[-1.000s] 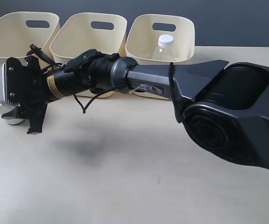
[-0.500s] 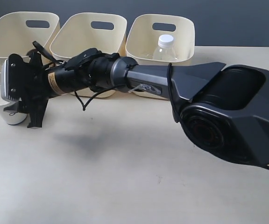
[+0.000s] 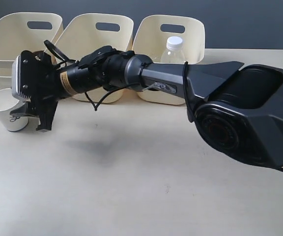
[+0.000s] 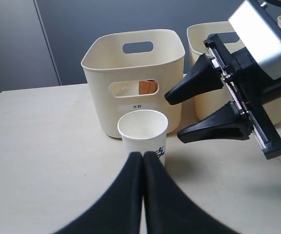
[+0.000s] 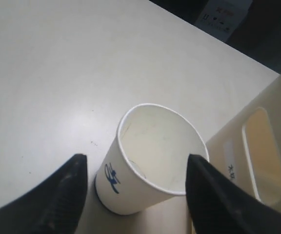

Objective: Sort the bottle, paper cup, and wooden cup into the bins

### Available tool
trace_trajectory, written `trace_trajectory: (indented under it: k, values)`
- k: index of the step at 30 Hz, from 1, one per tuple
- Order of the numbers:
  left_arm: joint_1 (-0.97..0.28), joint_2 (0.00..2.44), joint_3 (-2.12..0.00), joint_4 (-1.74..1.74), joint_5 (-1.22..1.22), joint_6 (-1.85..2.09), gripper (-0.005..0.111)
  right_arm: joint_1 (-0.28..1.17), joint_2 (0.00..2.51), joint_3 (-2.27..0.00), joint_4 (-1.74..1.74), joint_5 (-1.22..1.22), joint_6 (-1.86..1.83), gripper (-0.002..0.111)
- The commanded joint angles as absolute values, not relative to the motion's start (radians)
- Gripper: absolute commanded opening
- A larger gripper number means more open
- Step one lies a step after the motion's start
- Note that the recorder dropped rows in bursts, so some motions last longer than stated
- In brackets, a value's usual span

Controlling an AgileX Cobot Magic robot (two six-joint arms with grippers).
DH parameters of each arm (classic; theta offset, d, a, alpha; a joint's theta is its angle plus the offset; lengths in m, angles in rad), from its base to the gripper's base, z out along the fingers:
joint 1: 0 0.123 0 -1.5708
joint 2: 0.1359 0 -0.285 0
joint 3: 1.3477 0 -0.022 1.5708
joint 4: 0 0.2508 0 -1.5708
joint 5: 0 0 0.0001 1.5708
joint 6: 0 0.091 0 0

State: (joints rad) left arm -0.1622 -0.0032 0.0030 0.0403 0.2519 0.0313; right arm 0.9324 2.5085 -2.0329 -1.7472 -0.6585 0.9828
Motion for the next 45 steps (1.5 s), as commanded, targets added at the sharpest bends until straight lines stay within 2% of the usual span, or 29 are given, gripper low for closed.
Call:
trace_trajectory:
  k: [1,25,28,45]
  values:
    - [-0.163,0.000,0.000,0.041,0.239,0.028,0.000,0.929,2.523,-2.039,-1.744,-0.704,0.926,0.057]
    - [-0.163,0.000,0.000,0.041,0.239,0.028,0.000,0.929,2.555,-2.040,-1.744,-0.597,0.639,0.055]
    - [-0.163,0.000,0.000,0.041,0.239,0.028,0.000,0.938,2.555,-2.040,-1.744,-0.564,0.590,0.052]
    - [-0.163,0.000,0.000,0.041,0.239,0.028,0.000,0.938,2.441,-2.029,-1.744,-0.514,0.632,0.050]
